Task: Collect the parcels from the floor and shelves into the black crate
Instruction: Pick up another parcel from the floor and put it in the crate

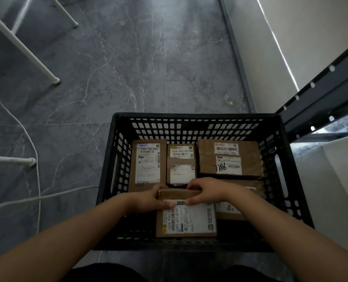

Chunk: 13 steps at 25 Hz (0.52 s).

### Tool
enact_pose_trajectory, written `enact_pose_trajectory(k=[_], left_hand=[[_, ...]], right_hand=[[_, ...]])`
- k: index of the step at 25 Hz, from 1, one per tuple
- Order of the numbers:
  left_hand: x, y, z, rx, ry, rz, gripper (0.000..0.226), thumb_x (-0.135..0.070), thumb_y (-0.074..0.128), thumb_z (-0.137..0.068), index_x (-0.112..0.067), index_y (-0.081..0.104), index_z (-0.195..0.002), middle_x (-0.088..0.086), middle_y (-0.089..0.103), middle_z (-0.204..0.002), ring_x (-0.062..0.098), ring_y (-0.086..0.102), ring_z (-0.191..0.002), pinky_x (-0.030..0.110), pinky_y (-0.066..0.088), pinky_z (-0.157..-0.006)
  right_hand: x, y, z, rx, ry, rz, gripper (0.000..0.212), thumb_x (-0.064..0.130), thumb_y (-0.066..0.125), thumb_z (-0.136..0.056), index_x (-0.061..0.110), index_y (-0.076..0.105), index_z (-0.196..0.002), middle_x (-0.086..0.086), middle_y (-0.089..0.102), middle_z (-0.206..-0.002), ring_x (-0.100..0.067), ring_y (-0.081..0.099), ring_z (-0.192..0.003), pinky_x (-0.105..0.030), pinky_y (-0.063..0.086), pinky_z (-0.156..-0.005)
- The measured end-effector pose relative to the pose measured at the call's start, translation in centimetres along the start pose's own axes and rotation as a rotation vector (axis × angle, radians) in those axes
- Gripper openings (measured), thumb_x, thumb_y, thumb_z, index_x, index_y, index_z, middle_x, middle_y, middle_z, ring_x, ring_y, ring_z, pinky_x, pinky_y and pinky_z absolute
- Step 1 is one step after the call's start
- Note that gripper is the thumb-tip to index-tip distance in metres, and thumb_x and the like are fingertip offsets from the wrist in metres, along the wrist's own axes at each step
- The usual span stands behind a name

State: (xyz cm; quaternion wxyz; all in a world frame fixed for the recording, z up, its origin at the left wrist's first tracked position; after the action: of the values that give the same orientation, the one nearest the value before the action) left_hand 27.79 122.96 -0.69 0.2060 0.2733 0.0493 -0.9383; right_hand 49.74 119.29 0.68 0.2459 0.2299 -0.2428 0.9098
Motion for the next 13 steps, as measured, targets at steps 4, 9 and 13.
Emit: enact_pose_trajectory(k=[4,9,13], left_hand=[[0.9,0.1,-0.1,-0.078,0.05,0.085,0.082,-0.056,0.079,-0.058,-0.035,0.036,-0.125,-0.006,0.055,-0.118,0.011,0.059,-0.106,0.031,0.05,-0.094],[1.2,0.3,-0.4,-0.135,0.061,0.195,0.092,-0.04,0.085,-0.056,-0.031,0.025,-0.125,0.001,0.05,-0.119,0.017,0.06,-0.106,0.032,0.054,-0.089],[0.4,-0.2,0.6,-0.123,0.036,0.171,0.075,-0.038,0.084,-0.058,-0.029,0.032,-0.112,0.002,0.055,-0.115,0.015,0.064,-0.098,0.025,0.057,-0.077]], right_hand=[[0.3,-0.4,-0.2,0.077,-0.023,0.042,0.061,0.052,0.062,-0.079,0.03,0.045,-0.133,0.004,0.057,-0.126,-0.014,0.056,-0.107,-0.029,0.049,-0.086],[0.5,-0.6,-0.7,0.112,-0.043,0.067,0.061,0.052,0.064,-0.077,0.03,0.047,-0.131,0.004,0.058,-0.124,-0.014,0.058,-0.106,-0.033,0.05,-0.09],[0.2,-0.5,-0.7,0.118,-0.025,0.026,0.066,0.054,0.067,-0.073,0.032,0.044,-0.131,0.006,0.055,-0.125,-0.012,0.057,-0.106,-0.03,0.05,-0.087]])
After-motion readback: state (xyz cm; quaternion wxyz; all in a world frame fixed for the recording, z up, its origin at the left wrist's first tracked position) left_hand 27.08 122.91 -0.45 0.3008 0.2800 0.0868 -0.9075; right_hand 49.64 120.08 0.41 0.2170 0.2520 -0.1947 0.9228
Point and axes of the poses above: each hand's wrist, its own z-axis away from the middle knuckle, its own y-axis out of the palm, x = y × z, the point moved 1 cm from there along -z, towards the middle knuckle
